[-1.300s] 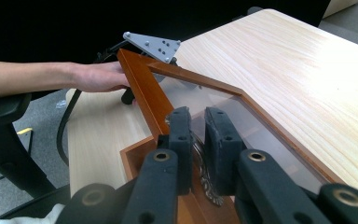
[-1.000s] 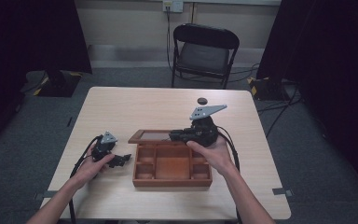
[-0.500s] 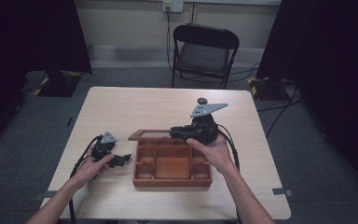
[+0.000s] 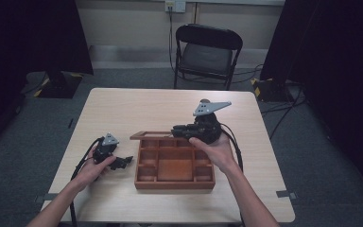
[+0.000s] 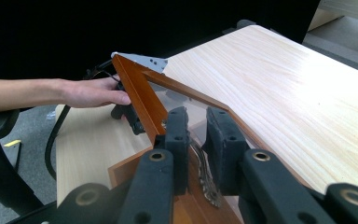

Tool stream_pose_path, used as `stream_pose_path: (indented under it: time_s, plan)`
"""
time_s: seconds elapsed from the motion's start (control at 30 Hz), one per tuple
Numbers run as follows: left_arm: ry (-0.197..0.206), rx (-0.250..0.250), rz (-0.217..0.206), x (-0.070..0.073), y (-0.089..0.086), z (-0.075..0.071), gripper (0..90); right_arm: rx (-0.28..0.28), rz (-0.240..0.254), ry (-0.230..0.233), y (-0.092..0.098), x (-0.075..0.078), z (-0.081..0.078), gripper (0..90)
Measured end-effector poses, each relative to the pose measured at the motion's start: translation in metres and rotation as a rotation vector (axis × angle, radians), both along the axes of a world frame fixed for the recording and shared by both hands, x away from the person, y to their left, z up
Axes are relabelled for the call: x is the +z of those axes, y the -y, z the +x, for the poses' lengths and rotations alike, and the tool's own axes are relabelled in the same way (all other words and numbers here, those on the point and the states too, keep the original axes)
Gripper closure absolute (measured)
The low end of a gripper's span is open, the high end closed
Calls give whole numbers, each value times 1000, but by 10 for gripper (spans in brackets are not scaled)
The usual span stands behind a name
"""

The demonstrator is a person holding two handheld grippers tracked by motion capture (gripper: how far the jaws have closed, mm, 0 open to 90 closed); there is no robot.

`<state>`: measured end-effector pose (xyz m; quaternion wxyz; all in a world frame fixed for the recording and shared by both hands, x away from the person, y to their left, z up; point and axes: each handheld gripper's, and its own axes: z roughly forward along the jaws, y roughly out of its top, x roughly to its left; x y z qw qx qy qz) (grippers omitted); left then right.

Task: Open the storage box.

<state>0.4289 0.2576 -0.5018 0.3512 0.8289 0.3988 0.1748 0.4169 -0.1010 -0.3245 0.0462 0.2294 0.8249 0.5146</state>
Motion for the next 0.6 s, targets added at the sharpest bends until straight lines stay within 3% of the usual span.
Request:
stream_pose_path:
  time_s: [0.6]
  plan:
    - [0, 0, 0, 0, 0, 0, 59, -6, -3, 0, -1, 5, 6, 788]
